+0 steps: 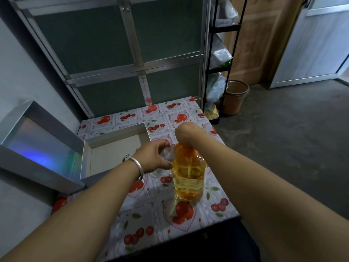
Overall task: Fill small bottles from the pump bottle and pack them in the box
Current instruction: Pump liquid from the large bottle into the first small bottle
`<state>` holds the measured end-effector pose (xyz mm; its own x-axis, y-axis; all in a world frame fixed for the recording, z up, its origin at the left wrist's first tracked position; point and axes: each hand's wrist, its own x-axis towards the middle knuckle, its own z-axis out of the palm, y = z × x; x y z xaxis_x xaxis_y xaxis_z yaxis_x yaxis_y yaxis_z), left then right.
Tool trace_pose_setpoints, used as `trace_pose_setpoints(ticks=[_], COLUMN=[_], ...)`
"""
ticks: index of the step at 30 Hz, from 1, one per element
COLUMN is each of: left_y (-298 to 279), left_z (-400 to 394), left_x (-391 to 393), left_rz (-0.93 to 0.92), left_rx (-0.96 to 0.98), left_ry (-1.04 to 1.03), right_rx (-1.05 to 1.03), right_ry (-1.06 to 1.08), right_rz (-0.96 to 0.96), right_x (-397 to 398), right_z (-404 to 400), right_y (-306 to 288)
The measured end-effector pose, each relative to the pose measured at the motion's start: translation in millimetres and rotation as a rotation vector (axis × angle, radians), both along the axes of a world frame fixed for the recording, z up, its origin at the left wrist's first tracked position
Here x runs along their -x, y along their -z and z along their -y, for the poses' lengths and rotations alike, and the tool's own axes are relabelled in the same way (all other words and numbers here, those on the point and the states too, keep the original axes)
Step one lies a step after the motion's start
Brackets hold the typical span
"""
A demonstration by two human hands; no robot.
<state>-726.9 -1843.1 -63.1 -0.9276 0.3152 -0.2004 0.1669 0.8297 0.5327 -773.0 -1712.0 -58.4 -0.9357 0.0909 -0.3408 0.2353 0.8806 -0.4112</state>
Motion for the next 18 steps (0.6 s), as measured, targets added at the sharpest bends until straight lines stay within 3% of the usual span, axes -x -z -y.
trace_pose_setpoints(ticks=[4, 11, 18], left_y=[1.3, -1.7, 1.2], left_z=[-1.1, -1.7, 0.0], left_x=[-1.9, -2.0, -0.3], left_rz=[0.008, 0.012, 0.006], left_rx=[0.010, -0.005, 0.000], left_ry=[0.002, 0.008, 0.016], right_rx=[-0.083, 0.040, -0.090], right_ry=[-0.040, -0.080, -0.058], right_rz=[-0.072, 0.007, -0.039], right_x=[-4.7, 0.4, -5.0], right_z=[-0.7, -2.7, 0.9], right_y=[-0.1, -2.1, 0.0])
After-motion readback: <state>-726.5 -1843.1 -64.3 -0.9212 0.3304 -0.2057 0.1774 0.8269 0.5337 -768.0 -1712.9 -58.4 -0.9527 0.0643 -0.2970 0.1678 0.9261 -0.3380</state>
